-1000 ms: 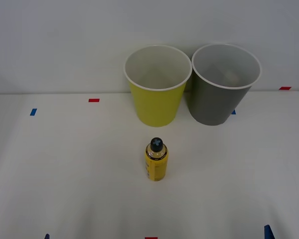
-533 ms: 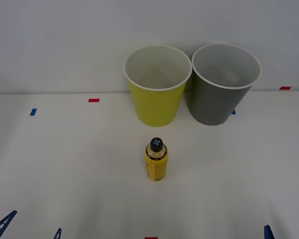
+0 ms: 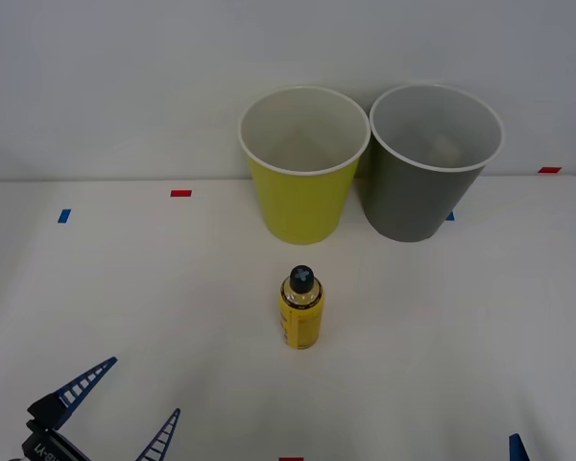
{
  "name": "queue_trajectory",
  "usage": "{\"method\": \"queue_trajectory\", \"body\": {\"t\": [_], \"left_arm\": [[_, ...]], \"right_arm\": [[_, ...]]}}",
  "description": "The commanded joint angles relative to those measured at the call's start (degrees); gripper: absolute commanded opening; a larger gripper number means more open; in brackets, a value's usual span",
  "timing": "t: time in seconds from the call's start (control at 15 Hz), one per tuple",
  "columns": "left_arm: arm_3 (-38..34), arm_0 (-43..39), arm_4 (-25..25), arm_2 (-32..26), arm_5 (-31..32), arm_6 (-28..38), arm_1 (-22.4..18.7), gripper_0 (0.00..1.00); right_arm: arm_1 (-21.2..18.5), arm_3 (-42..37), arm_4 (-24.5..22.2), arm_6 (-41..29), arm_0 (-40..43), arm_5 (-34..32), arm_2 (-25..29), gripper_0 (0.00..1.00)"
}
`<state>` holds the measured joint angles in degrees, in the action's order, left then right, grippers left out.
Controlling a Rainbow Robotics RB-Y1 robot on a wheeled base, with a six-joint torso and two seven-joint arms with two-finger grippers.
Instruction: Put cans in the gray bin and PET bottles in the light green bin.
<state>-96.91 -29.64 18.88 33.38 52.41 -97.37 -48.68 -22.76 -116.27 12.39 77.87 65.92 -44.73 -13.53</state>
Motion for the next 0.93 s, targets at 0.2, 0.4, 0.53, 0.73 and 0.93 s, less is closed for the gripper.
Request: {"method": "queue_trajectory", "body": {"t": [0.2, 0.4, 0.53, 0.73, 0.93], "left_arm": [[2.2, 9.8, 1.7, 7.3, -1.0, 0.3, -2.3, 1.0], [2.2, 15.2, 3.9, 11.9, -1.0, 0.3, -3.4, 1.0], [2.3, 18.3, 4.9, 14.9, -1.0, 0.2, -3.7, 1.0], [2.3, 21.9, 6.4, 18.0, -2.6, 0.1, -3.9, 1.0], [2.3, 24.5, 6.3, 18.5, -5.4, 0.1, -3.9, 1.0]], "right_arm": [[0.0, 0.0, 0.0, 0.0, 0.0, 0.0, 0.0, 1.0], [0.0, 0.0, 0.0, 0.0, 0.0, 0.0, 0.0, 1.0], [0.0, 0.0, 0.0, 0.0, 0.0, 0.0, 0.0, 1.0], [0.0, 0.0, 0.0, 0.0, 0.0, 0.0, 0.0, 1.0], [0.0, 0.0, 0.0, 0.0, 0.0, 0.0, 0.0, 1.0]]}}
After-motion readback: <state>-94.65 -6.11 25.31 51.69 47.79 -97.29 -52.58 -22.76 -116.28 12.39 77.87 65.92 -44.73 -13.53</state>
